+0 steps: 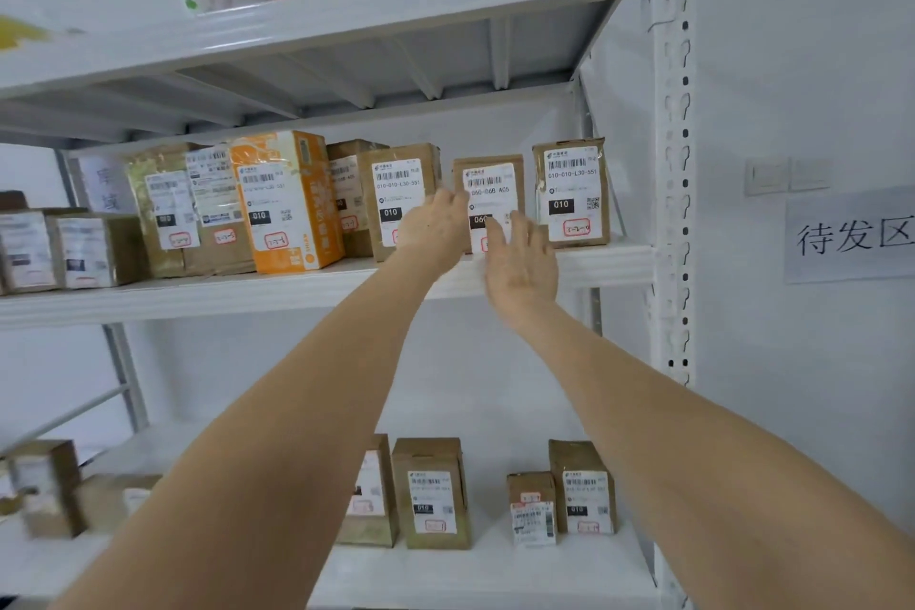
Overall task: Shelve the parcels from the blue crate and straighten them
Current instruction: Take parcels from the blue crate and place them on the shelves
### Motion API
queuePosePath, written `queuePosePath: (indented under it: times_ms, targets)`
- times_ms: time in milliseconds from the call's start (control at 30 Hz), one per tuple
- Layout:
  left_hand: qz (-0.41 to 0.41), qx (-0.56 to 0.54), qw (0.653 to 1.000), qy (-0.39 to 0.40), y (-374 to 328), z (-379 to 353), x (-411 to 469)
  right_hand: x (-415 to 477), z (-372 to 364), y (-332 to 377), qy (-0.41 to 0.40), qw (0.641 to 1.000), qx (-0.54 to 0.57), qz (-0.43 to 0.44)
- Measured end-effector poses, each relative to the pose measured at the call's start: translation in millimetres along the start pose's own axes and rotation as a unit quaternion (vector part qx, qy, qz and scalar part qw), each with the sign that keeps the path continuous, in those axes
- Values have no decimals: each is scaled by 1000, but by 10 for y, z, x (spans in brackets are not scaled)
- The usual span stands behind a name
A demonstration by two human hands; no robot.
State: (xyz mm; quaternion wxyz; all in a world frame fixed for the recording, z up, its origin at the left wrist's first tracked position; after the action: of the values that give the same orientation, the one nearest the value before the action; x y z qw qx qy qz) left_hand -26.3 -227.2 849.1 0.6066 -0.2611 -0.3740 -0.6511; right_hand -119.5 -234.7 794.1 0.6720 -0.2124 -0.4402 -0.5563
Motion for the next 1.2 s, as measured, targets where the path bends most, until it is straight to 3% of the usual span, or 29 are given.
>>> queuePosePath:
  times_ms: [300,600,900,1033,1200]
  targets:
    - [54,-27,996,72,227,-660,-1480,-1180,-548,314,58,995,77,23]
    - [54,-75,950,299,-79,-2171,-3484,-3159,-1787,-37,275,960,44,-25]
    - [33,-118,853,508,-598,-3407,-5624,-5446,-2667,-787,463,879,-26,-113]
    - [8,-134,811,570,-938,-3801,-6510,-6406,-2948,-1103,546,820,-54,-161]
    - [57,-165,733,657,-1391,-4252,-7763,-7764,-3285,-1337,636,733,-53,-238]
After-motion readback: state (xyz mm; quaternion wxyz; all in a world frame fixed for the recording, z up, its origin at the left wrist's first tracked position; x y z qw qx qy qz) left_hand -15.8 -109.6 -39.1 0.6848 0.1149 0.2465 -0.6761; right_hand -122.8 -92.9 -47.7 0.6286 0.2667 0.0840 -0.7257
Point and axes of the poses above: each hand's wrist, its own x-axis towards the middle knuckle, its own z-axis out of the back of the hand, y = z × x, the point moved 7 cm from there along x, towards the middle knuckle, and after that the axes turned 12 degrees about -y, right-handed, at the moved point
